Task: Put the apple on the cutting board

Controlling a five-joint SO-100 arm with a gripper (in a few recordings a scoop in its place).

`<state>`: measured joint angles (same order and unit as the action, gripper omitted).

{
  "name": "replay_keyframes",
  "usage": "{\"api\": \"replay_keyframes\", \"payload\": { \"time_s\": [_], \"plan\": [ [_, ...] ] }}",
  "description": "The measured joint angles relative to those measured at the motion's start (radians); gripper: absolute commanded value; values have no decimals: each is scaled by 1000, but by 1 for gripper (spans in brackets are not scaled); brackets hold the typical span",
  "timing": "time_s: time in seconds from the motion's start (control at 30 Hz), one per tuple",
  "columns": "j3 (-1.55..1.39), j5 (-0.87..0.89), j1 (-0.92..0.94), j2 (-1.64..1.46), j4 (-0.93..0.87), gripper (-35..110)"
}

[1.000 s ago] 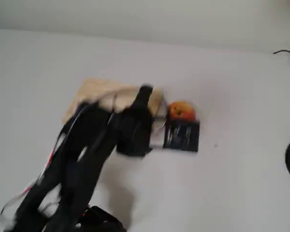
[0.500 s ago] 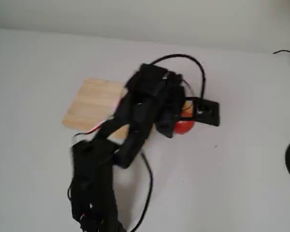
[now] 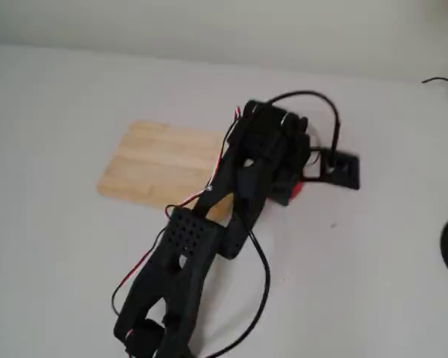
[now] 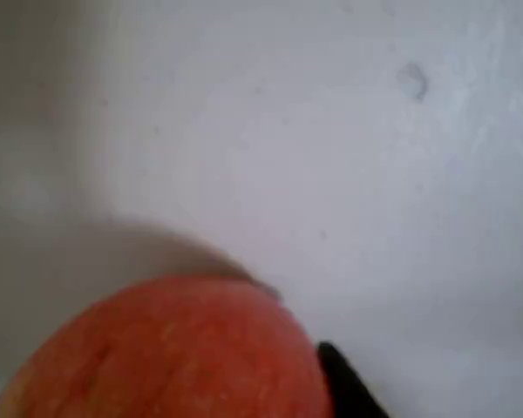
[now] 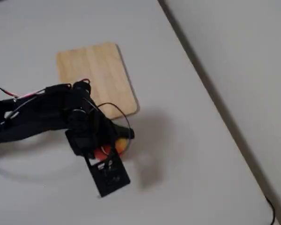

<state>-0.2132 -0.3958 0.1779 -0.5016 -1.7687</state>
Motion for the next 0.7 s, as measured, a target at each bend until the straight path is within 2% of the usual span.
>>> {"api": "replay_keyframes", "payload": {
  "time_s": [0.4, 0.7],
  "plan": [
    [20, 8, -54, -44, -5, 8],
    [-54, 51, -189, -272, -6, 7]
  ]
}}
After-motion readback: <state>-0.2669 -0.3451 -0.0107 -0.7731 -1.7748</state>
